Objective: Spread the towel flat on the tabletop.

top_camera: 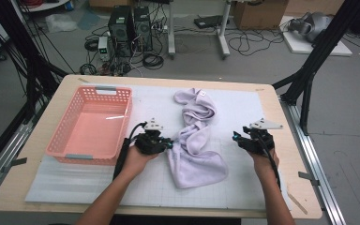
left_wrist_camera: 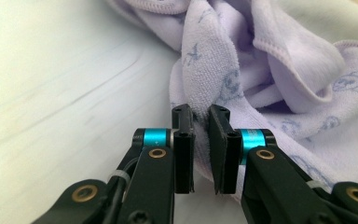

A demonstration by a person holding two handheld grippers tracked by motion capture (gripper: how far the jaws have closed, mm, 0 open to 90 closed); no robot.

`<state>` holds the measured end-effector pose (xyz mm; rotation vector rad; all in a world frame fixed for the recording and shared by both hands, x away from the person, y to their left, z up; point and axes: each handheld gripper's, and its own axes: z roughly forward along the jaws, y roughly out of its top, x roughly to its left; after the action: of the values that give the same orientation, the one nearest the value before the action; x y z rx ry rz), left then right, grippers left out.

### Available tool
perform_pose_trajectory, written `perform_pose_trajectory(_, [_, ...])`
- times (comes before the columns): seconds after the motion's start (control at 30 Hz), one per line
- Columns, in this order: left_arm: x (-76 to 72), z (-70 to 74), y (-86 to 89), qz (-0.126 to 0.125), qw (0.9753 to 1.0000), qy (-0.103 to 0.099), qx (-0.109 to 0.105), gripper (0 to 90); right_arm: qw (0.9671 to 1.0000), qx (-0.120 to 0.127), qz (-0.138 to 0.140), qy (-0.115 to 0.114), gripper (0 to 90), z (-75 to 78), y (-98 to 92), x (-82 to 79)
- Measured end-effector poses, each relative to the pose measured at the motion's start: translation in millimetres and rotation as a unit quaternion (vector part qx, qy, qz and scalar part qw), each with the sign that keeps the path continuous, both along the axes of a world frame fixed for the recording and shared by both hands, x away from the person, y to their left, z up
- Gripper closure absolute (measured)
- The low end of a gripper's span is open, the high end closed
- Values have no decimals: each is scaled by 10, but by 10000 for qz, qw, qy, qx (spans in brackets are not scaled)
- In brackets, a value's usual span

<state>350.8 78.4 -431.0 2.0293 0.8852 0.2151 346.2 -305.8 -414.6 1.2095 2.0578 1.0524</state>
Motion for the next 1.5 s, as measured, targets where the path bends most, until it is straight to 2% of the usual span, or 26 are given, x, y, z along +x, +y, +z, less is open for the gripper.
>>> perform_pose_trajectory(0.1, [-45,-36,161,84,9999,-13,-144,803,9994,94,331,17,508,-3,225,20])
perform_pose_trajectory(0.17, [-63,-50,173,76,9997,-54,-218,799,9983,130,560,27,504,-1,417,39])
perform_pose_trajectory(0.27, [-75,-67,148,53,9998,-86,-165,792,9954,353,891,85,484,-1,726,82])
perform_pose_trajectory(0.37, [-82,-76,146,61,9998,-99,-165,790,9926,335,1164,71,460,-6,975,127])
perform_pose_trajectory(0.47, [-87,-82,149,66,9998,-110,-176,784,9892,274,1428,177,451,-46,1190,176])
perform_pose_trajectory(0.5, [-88,-85,146,68,9998,-111,-178,783,9880,164,1516,248,468,-71,1254,194])
perform_pose_trajectory(0.53, [-91,-89,143,76,9997,-111,-194,780,9866,21,1607,296,526,-105,1307,218])
perform_pose_trajectory(0.6, [-97,-95,141,68,9997,-105,-216,776,9831,-275,1735,511,717,-187,1371,258])
perform_pose_trajectory(0.63, [-104,-100,141,68,9997,-107,-232,772,9820,-351,1765,581,768,-211,1369,270])
perform_pose_trajectory(0.67, [-111,-105,144,59,9997,-117,-228,770,9817,-299,1772,630,832,-215,1343,283])
perform_pose_trajectory(0.73, [-118,-115,151,47,9996,-112,-255,767,9827,-389,1720,565,843,-165,1252,285])
perform_pose_trajectory(0.9, [-130,-118,125,-53,9995,-126,-277,744,9895,-536,1259,466,843,-73,861,218])
perform_pose_trajectory(1.0, [-138,-126,90,-120,9995,-116,-284,681,9929,-588,948,413,847,-41,554,157])
perform_pose_trajectory(1.07, [-135,-134,75,-68,9995,-78,-306,597,9940,-634,790,411,853,-37,376,103])
perform_pose_trajectory(1.17, [-132,-131,84,-31,9993,-91,-358,531,9935,-919,555,376,863,-41,150,12])
perform_pose_trajectory(1.23, [-130,-124,97,-26,9993,-127,-356,517,9902,-1333,175,372,898,-75,-4,-35])
perform_pose_trajectory(1.27, [-131,-124,95,-9,9991,-132,-392,516,9895,-1380,-28,433,894,-95,-100,-44])
perform_pose_trajectory(1.3, [-128,-124,95,-31,9991,-159,-403,517,9905,-1290,-159,451,891,-107,-170,-52])
perform_pose_trajectory(1.37, [-127,-124,91,-35,9989,-215,-415,517,9949,-878,-309,393,829,-84,-300,-88])
perform_pose_trajectory(1.43, [-124,-124,88,-26,9986,-275,-444,517,9980,-523,-257,244,756,-23,-281,-108])
perform_pose_trajectory(1.47, [-122,-123,90,-26,9985,-304,-452,517,9986,-484,-159,154,718,6,-242,-99])
perform_pose_trajectory(1.5, [-123,-122,90,-3,9984,-352,-451,517,9990,-426,-103,113,640,35,-180,-92])
